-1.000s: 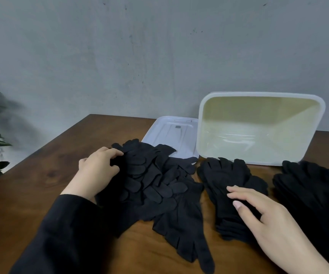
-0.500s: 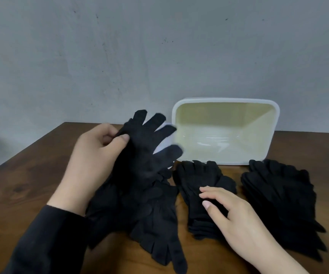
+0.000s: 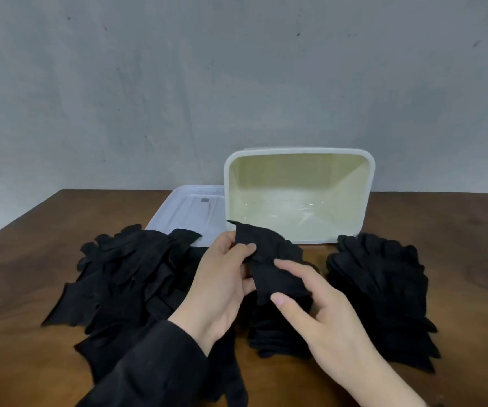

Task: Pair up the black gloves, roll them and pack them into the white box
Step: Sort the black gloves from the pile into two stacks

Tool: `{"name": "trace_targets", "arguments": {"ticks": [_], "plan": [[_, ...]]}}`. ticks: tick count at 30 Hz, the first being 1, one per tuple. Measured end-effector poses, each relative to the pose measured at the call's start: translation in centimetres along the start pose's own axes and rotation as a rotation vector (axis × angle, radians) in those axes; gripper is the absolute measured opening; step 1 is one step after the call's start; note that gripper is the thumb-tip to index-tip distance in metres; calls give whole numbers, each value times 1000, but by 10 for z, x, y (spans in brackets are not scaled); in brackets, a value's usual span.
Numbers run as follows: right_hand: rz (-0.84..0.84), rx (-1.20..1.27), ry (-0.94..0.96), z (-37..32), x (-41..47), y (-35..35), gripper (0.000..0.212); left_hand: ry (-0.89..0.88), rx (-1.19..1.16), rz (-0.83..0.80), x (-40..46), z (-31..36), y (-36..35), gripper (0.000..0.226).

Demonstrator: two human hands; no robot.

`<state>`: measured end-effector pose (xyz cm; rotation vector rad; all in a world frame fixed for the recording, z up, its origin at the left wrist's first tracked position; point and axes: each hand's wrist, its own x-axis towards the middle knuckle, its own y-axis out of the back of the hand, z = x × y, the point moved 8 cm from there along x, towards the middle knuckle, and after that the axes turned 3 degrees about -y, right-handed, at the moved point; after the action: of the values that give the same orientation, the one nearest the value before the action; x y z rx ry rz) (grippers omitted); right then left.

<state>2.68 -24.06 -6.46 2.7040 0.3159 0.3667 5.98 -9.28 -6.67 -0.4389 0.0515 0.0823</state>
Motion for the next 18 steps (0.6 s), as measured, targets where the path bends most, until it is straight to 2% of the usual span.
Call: {"name": "trace_targets", "arguments": {"ticks": [2,4,7,8,10,14,18], "plan": [[63,-10,9,-1,0,6,36,-27,11,-41,2,1,-3,25],[91,-34,-18,2,1,11,32,-40,91,-62,5,1,-2,40],[81,-90,-53,7,1,15,24,-20,314,-52,9,-7,8,72],[82,-112,-48,7,0,14,22,-18,430,-46,10,-8,10,76],[75,-144,-36,3,0,12,19,-47,661,-31,10,-8,12,72],[40,-118,-15,-2,0,8,22,-155,856,-11,10,-2,12,57],[4,-188,29,-4,-1,5,57,-186,1036,-90,10,-5,9,57]]}}
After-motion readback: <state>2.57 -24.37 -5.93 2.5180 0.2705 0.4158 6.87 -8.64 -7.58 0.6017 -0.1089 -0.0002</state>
